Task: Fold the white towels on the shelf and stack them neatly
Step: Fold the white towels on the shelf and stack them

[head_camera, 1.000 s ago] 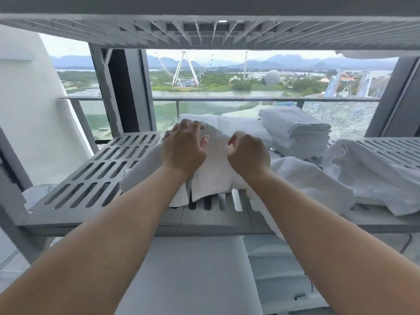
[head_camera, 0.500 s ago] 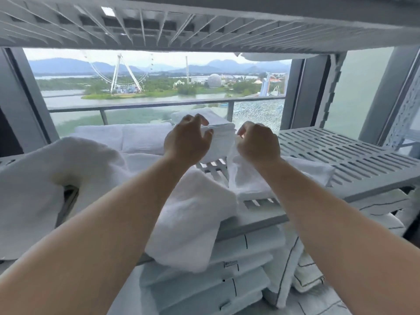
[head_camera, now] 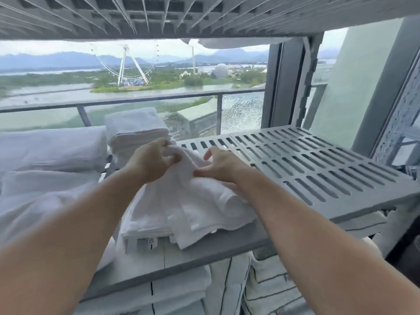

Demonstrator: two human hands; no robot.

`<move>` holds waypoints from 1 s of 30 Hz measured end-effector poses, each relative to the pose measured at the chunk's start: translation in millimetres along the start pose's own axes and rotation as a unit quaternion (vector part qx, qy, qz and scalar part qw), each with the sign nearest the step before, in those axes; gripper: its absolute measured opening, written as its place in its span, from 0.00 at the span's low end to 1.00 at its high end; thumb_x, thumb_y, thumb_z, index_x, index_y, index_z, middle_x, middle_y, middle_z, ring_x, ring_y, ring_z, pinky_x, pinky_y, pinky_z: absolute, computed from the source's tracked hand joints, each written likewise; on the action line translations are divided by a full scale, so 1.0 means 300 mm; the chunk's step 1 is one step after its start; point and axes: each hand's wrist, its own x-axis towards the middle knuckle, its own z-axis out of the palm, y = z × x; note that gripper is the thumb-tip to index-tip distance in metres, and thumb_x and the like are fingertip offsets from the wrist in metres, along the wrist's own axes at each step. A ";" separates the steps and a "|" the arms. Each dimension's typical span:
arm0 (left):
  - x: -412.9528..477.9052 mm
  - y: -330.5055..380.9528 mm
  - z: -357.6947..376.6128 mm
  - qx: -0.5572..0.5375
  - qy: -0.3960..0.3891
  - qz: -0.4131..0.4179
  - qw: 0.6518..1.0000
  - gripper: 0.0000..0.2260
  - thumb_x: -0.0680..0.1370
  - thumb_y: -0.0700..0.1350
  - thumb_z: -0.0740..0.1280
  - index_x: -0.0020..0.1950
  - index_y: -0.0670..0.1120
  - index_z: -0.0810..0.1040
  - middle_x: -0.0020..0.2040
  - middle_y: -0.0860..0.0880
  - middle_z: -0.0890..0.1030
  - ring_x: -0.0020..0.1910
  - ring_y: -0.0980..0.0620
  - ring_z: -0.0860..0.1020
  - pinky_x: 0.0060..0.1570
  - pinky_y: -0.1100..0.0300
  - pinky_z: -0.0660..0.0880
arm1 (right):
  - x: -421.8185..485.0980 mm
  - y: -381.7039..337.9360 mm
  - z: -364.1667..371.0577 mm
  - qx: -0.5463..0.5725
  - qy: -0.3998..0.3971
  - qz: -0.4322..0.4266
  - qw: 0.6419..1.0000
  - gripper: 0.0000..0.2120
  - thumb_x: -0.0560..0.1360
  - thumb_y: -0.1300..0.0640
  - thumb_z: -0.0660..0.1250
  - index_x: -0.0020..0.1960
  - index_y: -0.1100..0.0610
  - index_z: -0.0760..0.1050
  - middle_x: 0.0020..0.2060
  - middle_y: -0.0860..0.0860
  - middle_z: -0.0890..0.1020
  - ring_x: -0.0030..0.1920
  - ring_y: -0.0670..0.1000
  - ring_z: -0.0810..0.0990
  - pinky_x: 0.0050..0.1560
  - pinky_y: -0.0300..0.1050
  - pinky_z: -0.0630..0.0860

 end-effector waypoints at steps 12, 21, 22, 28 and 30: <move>0.244 0.325 0.053 -0.073 0.083 0.089 0.990 0.15 0.78 0.57 0.67 0.60 0.49 0.78 0.56 0.42 0.82 0.55 0.41 0.78 0.46 0.56 0.66 | 0.063 0.210 -0.192 0.288 -0.049 0.131 0.947 0.07 0.73 0.66 0.67 0.42 0.55 0.74 0.43 0.57 0.76 0.35 0.52 0.74 0.34 0.40 0.72; 0.380 0.593 0.073 -0.134 0.163 0.106 0.972 0.12 0.79 0.56 0.66 0.59 0.53 0.77 0.49 0.51 0.79 0.47 0.48 0.75 0.44 0.56 0.67 | 0.191 0.369 -0.491 0.253 0.312 0.036 0.915 0.08 0.67 0.61 0.61 0.33 0.56 0.77 0.25 0.44 0.73 0.29 0.48 0.70 0.32 0.41 0.67; 0.388 0.626 0.073 -0.140 0.163 0.107 0.971 0.11 0.79 0.56 0.65 0.59 0.53 0.77 0.48 0.51 0.78 0.47 0.48 0.75 0.44 0.57 0.68 | 0.201 0.390 -0.526 0.234 0.326 0.026 0.916 0.09 0.67 0.60 0.60 0.29 0.55 0.74 0.21 0.43 0.69 0.26 0.47 0.67 0.29 0.39 0.63; 0.385 0.800 0.074 -0.217 0.092 0.021 0.971 0.04 0.80 0.49 0.67 0.50 0.50 0.80 0.42 0.48 0.78 0.36 0.52 0.74 0.35 0.62 0.70 | 0.256 0.540 -0.696 0.071 0.104 -0.043 0.991 0.16 0.78 0.64 0.61 0.34 0.49 0.68 0.37 0.51 0.74 0.34 0.46 0.70 0.40 0.37 0.74; 0.369 0.851 0.078 -0.216 0.059 -0.010 0.974 0.04 0.80 0.47 0.68 0.47 0.49 0.79 0.37 0.49 0.76 0.31 0.55 0.72 0.29 0.67 0.67 | 0.246 0.575 -0.706 0.090 0.047 -0.042 0.994 0.17 0.76 0.67 0.62 0.33 0.51 0.68 0.35 0.52 0.72 0.35 0.49 0.69 0.47 0.47 0.75</move>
